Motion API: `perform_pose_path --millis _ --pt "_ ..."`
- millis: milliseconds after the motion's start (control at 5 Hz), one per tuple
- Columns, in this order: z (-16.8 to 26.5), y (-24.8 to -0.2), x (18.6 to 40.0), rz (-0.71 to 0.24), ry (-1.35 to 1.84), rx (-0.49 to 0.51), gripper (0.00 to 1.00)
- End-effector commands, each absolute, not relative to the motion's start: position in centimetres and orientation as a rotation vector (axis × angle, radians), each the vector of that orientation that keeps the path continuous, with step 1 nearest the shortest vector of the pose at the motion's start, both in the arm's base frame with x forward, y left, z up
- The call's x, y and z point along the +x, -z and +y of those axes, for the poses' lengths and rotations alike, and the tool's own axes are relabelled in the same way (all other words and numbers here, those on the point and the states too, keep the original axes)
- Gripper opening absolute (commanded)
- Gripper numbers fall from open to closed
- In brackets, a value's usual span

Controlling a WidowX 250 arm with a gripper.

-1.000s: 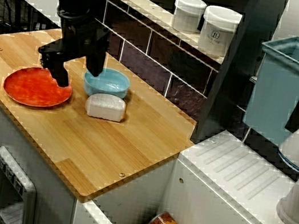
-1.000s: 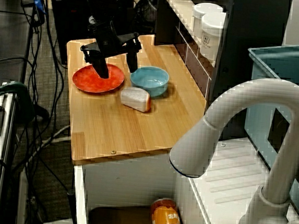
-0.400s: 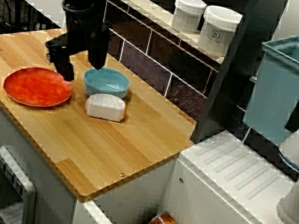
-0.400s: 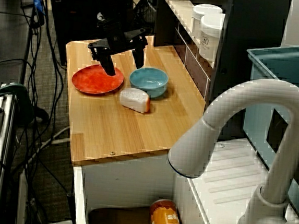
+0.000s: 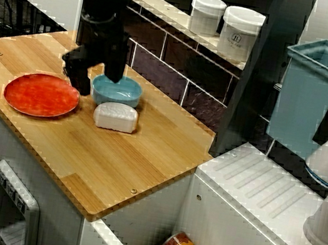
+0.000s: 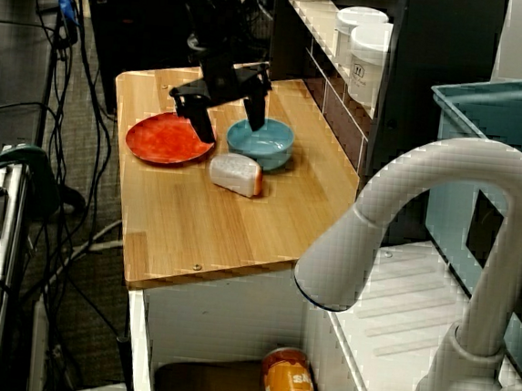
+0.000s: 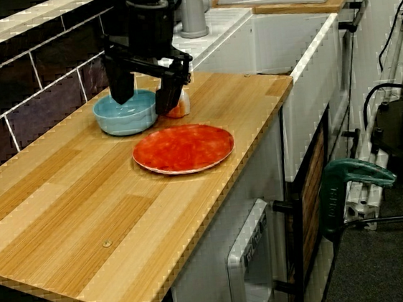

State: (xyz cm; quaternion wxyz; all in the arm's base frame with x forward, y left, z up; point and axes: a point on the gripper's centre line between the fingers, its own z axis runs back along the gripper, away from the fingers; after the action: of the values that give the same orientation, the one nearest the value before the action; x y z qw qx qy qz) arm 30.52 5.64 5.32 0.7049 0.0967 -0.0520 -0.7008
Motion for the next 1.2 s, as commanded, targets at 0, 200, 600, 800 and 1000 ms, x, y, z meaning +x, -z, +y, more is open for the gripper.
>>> perform_pose_path --millis 0,200,600,800,1000 --pt "5.4 -5.0 30.4 -0.144 1.534 0.285 1.00" --pt "4.7 -4.0 30.0 -0.106 1.542 0.289 1.00" --pt "4.7 -3.9 30.5 -0.048 1.507 0.252 0.00" --pt "4.9 -3.9 31.2 0.004 1.497 0.217 0.00" --pt "5.4 -4.6 31.8 0.008 1.491 0.187 0.00"
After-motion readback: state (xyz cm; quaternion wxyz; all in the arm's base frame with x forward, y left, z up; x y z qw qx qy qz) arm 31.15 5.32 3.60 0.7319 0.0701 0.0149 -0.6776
